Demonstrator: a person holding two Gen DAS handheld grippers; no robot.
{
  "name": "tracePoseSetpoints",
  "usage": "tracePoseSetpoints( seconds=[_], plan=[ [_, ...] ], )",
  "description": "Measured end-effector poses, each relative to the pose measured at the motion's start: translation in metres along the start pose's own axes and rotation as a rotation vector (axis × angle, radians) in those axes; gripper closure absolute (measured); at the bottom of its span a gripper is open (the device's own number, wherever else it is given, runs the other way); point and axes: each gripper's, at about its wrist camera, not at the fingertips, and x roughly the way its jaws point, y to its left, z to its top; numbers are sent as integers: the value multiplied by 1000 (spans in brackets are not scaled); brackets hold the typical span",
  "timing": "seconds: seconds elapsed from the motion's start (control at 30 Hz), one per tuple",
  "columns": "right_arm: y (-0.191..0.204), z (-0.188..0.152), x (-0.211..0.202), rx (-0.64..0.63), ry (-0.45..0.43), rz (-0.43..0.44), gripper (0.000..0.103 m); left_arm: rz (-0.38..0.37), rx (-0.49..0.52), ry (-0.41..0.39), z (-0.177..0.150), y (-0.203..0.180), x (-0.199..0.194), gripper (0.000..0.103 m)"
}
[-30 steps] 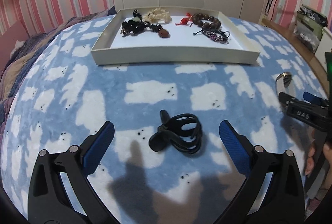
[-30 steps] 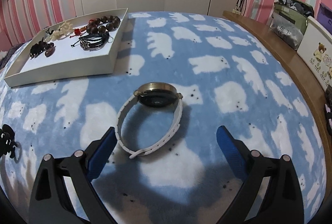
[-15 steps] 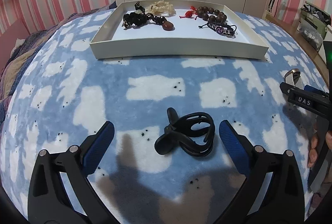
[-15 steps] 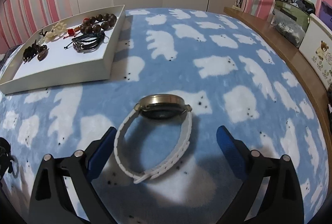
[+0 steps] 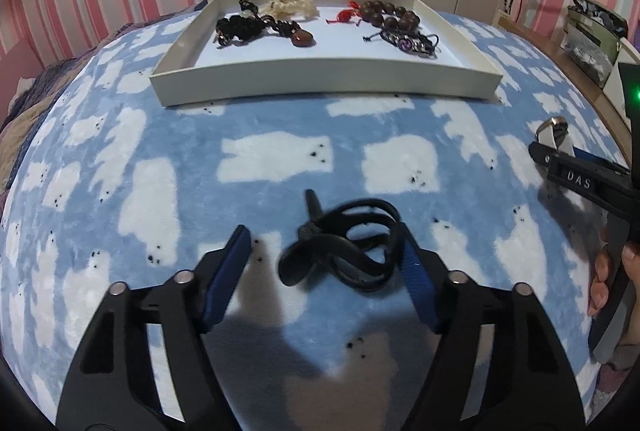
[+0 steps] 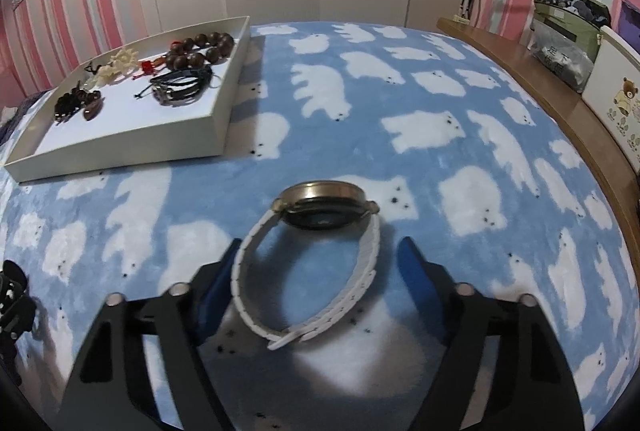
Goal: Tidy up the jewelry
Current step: 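Grasp the black claw clip with the left tool while the right grasps the white watch, then carry the claw clip and watch into the tray and open both tools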
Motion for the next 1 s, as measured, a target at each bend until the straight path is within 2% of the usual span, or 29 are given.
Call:
tracePoseSetpoints(
  seconds=[0.27,0.43,0.5,0.7,1.0],
  plan=[
    [5,-1,-2,-15,-14,7,53,-6,-3,4,-1,-1,1,37],
    [7,-1,-3,-24,-21,7,63,-13,13,-7,0,-6,0,50],
    [7,-1,-4,-26,-21,8,66,-4,17,-14,0,-8,-2,50],
    [3,0,-9,-22,-17,23,71,6,2,-22,2,-4,-6,51],
    [10,10,-27,-42,-46,59,71,7,-14,-50,20,8,-23,51]
  ],
)
